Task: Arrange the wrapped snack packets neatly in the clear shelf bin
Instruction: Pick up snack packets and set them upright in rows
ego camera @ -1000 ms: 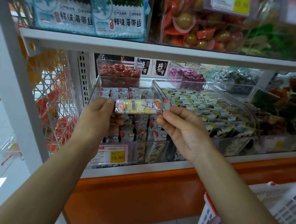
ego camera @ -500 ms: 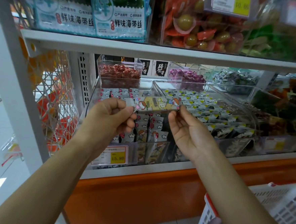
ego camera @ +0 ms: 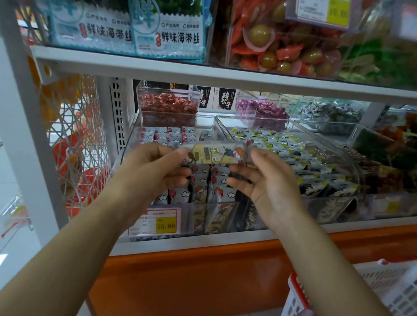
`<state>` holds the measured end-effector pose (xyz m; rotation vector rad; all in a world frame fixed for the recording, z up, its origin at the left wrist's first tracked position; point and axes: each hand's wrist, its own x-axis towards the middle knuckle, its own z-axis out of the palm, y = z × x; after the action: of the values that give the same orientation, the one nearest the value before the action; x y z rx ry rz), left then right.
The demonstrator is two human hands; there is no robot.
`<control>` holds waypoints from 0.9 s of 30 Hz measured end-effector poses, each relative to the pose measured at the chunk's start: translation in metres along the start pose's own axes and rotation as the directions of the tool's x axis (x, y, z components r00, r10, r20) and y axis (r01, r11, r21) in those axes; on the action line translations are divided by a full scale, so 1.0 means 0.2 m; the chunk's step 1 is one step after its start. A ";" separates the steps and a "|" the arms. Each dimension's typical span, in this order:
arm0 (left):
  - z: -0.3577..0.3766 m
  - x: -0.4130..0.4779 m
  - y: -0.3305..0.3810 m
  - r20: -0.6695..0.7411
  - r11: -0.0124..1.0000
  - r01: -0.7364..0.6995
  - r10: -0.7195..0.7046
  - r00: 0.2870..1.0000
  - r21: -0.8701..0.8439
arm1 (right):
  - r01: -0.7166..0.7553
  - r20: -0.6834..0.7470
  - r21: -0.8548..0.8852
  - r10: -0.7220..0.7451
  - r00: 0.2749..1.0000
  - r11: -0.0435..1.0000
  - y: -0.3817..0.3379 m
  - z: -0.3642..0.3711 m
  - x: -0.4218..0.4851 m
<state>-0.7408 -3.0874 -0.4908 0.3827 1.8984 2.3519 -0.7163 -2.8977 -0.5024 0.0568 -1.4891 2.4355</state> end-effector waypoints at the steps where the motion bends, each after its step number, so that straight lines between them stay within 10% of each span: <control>1: 0.00 0.00 0.00 -0.012 1.000 -0.012 0.012 1.000 0.028 | 0.006 0.010 -0.032 -0.006 1.000 0.999 0.00 0.00 0.00; 18: 0.00 -0.02 0.01 0.036 0.981 -0.072 0.066 0.997 0.179 | 0.154 0.035 -0.331 -0.151 0.988 0.931 0.01 -0.02 0.00; 27: 0.03 -0.04 0.02 0.135 0.887 -0.139 0.088 0.987 0.440 | 0.248 0.005 -0.641 -0.319 0.948 0.727 0.02 -0.02 0.00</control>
<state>-0.7319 -3.0850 -0.4863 0.6634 2.4120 1.8787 -0.7172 -2.8949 -0.5076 0.0121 -2.0027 1.5660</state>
